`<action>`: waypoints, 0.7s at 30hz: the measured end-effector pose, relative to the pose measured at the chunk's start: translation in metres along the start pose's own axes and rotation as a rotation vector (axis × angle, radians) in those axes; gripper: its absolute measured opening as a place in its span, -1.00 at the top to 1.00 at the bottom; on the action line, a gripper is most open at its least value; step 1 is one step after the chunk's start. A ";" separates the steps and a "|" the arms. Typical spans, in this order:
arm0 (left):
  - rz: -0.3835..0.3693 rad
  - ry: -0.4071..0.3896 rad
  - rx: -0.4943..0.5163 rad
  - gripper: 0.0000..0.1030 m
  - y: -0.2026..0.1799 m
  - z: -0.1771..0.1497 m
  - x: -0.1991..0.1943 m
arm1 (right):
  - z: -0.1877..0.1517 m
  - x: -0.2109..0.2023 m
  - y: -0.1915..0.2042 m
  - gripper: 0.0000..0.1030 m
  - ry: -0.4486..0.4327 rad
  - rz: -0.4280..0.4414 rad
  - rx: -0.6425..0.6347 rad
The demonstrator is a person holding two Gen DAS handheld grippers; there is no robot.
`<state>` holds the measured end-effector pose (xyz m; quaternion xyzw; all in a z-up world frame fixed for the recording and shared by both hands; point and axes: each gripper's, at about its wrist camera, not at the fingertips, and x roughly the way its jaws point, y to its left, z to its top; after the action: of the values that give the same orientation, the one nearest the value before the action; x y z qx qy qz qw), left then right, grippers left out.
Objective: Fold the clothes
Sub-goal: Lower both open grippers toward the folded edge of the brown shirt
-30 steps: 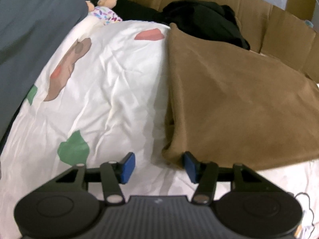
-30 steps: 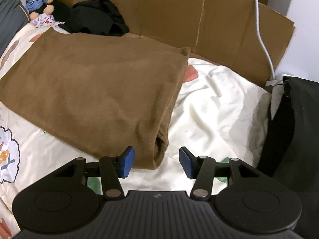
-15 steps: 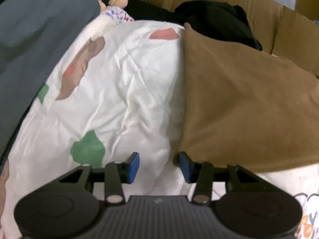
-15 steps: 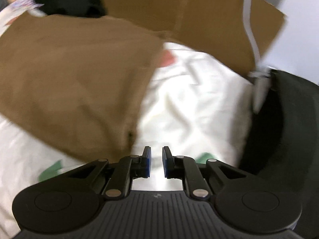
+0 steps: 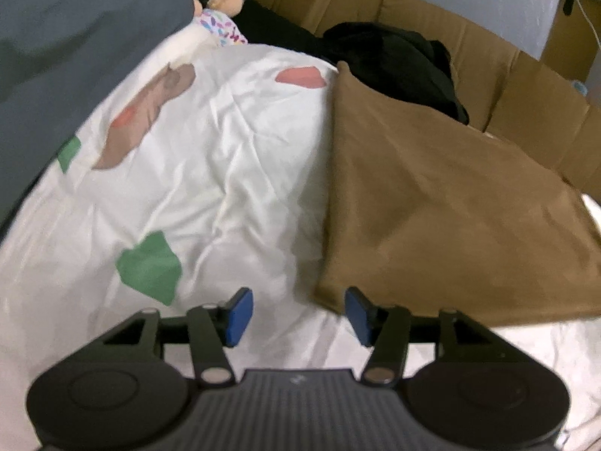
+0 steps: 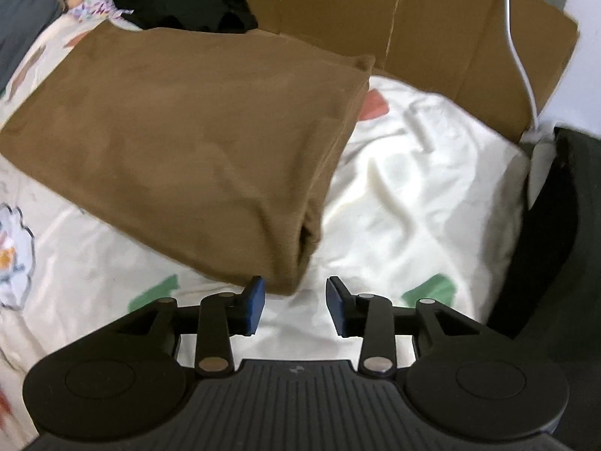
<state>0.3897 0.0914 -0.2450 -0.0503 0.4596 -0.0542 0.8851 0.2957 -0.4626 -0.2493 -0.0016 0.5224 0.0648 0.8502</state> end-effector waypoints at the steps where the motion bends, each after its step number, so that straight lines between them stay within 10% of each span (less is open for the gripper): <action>1: -0.009 0.000 -0.008 -0.12 0.000 -0.001 0.001 | 0.000 0.001 -0.001 0.21 0.004 0.024 0.032; 10: -0.014 0.023 -0.061 -0.10 0.000 0.002 0.016 | -0.002 0.014 -0.003 0.24 0.019 0.038 0.104; 16: 0.044 0.038 -0.013 0.42 -0.009 0.005 0.029 | -0.003 0.023 -0.002 0.76 0.066 0.009 0.097; 21: 0.054 0.041 -0.036 0.52 -0.005 0.009 0.031 | -0.001 0.024 -0.002 0.66 0.071 -0.043 0.130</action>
<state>0.4147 0.0821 -0.2637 -0.0528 0.4795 -0.0232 0.8756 0.3053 -0.4624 -0.2712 0.0402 0.5552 0.0122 0.8307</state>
